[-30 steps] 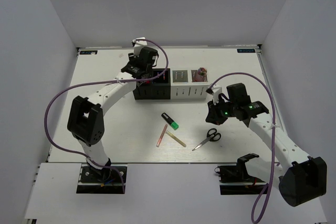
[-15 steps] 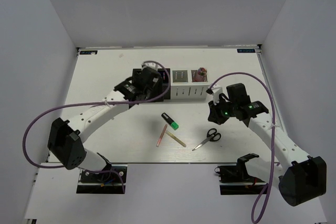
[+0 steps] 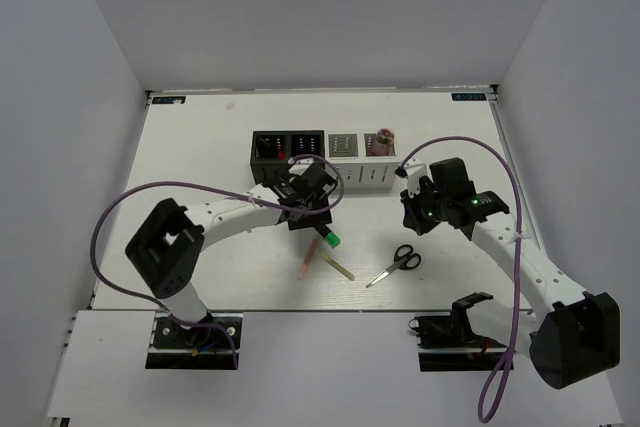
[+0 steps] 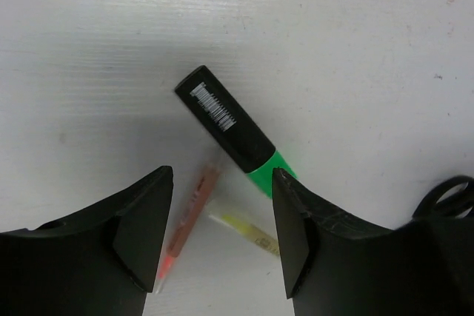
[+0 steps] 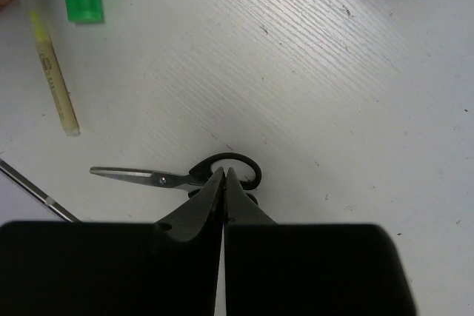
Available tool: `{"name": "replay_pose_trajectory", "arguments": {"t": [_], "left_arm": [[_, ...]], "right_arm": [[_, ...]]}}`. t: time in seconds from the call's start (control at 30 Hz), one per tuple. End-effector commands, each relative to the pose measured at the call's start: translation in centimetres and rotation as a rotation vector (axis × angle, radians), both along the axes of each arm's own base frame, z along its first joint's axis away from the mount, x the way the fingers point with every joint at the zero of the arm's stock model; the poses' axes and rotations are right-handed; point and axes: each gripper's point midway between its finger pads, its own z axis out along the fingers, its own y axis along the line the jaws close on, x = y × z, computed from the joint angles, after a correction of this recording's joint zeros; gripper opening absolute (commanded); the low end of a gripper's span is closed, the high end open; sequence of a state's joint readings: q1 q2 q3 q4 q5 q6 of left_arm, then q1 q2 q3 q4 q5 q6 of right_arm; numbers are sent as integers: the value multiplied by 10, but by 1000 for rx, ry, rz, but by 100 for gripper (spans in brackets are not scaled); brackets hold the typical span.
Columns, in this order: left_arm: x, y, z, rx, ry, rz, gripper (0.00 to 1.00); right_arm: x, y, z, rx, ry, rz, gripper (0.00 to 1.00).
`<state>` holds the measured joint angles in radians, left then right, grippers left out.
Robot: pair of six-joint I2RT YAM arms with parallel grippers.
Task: Sort the stationery into containers
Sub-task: Pick up the pen from the center of the board.
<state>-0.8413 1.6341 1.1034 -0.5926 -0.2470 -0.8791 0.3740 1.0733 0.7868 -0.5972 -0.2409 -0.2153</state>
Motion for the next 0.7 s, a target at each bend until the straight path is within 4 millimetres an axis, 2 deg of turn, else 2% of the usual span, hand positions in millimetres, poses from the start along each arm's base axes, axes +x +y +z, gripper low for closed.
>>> {"name": "replay_pose_trajectory", "arguments": {"t": [0.0, 0.17, 0.2, 0.5, 0.67], "left_arm": [[9, -19, -5, -73, -26, 67, 66], [13, -25, -19, -40, -19, 100, 66], [14, -28, -17, -39, -26, 100, 66], [16, -18, -33, 75, -75, 161, 66], [14, -12, -43, 122, -69, 184, 59]], "right_arm": [[3, 2, 0, 13, -15, -3, 0], [1, 4, 4, 23, -22, 8, 0], [1, 4, 4, 25, -23, 9, 0], [-1, 6, 11, 47, -34, 18, 0], [-2, 7, 12, 54, -36, 20, 0]]}}
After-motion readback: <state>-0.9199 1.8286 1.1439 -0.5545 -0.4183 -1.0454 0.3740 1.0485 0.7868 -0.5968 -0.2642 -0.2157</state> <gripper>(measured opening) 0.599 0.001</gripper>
